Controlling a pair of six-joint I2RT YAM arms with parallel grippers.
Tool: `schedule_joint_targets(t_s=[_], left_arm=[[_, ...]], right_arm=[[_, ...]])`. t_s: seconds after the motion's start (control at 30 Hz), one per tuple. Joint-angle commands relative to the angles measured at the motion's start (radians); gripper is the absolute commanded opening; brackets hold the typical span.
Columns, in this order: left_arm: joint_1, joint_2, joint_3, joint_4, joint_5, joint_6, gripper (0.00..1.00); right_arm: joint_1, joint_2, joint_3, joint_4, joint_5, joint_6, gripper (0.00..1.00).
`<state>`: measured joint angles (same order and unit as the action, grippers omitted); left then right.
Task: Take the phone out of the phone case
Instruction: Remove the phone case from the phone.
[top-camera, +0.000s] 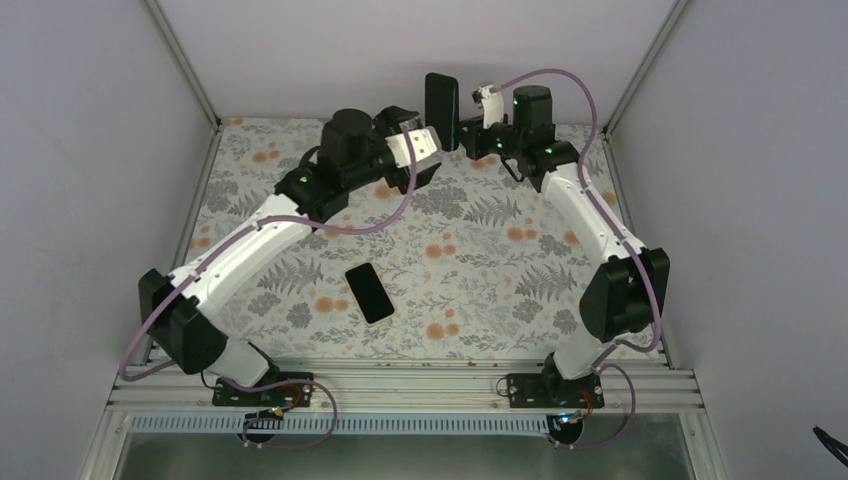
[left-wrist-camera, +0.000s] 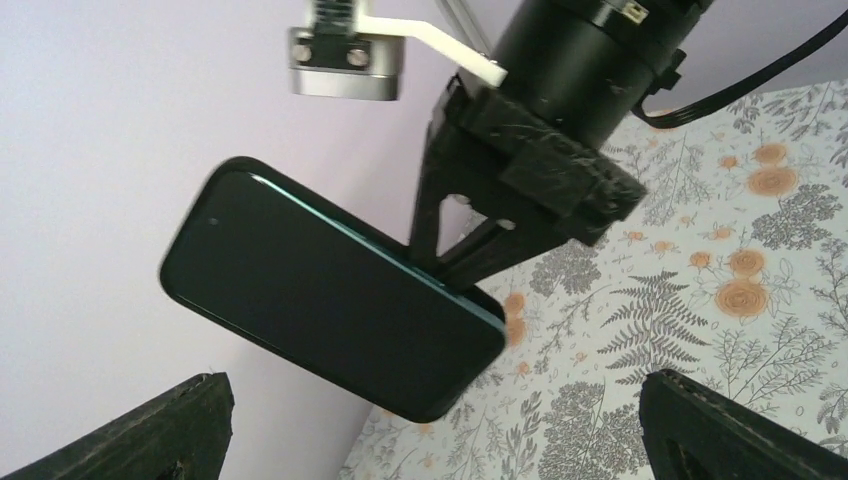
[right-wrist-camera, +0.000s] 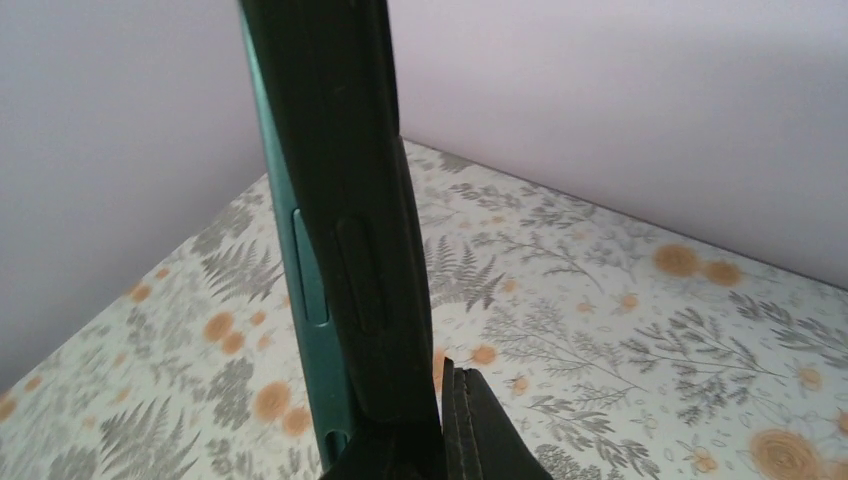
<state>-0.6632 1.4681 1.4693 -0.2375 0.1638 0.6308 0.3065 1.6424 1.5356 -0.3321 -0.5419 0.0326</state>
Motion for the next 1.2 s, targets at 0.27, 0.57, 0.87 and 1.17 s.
schedule_joint_targets(t_s=[0.27, 0.57, 0.87, 1.17], left_arm=[[-0.043, 0.188, 0.112, 0.123, -0.128, -0.059, 1.0], [-0.042, 0.255, 0.101, 0.171, -0.174, -0.069, 0.98], [-0.042, 0.323, 0.139, 0.179, -0.228, -0.071, 0.96], [-0.041, 0.303, 0.155, 0.173, -0.203, -0.093, 0.93]], right_arm=[[0.005, 0.042, 0.104, 0.101, 0.115, 0.139, 0.03], [0.005, -0.022, 0.055, 0.13, 0.089, 0.172, 0.03], [0.006, -0.056, 0.03, 0.139, 0.065, 0.181, 0.03], [0.006, -0.064, 0.001, 0.146, 0.059, 0.176, 0.03]])
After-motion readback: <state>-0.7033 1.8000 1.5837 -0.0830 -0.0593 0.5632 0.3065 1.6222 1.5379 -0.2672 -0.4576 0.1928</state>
